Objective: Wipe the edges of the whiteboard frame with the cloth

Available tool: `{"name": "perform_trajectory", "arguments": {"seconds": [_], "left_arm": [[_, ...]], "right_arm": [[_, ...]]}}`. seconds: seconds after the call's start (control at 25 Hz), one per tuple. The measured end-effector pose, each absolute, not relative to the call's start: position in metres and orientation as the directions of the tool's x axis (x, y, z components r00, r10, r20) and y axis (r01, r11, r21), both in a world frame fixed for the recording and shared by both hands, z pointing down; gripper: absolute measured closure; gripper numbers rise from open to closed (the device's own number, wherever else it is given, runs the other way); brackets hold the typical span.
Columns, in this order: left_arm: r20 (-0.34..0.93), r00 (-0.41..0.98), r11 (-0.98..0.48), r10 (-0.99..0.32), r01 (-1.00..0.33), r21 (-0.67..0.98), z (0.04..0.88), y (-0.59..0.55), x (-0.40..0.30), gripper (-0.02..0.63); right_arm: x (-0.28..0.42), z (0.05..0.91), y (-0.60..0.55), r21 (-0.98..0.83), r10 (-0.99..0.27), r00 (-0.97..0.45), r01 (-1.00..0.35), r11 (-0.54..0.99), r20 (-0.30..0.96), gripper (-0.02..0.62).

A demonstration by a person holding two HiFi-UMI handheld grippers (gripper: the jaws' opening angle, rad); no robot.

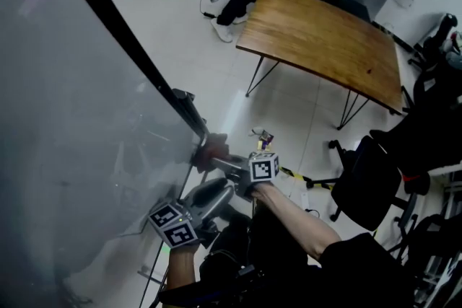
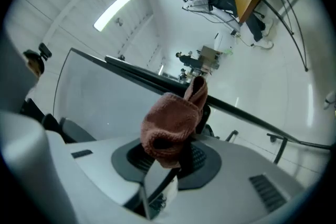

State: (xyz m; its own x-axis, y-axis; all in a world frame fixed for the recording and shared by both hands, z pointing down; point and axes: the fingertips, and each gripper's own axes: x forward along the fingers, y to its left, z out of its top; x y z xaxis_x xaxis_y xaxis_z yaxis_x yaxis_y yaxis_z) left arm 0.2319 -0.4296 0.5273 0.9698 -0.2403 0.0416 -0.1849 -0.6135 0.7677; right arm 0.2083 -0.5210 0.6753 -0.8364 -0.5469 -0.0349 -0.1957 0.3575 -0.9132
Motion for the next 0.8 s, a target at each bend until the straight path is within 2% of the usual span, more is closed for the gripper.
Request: {"name": "perform_trajectory", "arguments": {"seconds": [0.4, 0.8], "left_arm": [[-0.056, 0.969, -0.637, -0.242, -0.115, 0.763, 0.499, -0.42, 0.228, 0.491], [-0.148, 0.898, -0.648, -0.415, -0.178, 0.74, 0.441, -0.43, 0.24, 0.476]], "right_arm": [[0.257, 0.572, -0.492, -0.892, -0.642, -0.739, -0.132, 0.432, -0.202, 0.492], [0.307, 0.481, -0.473, -0.823, -0.543, -0.748, 0.008, 0.569, -0.383, 0.492]]}}
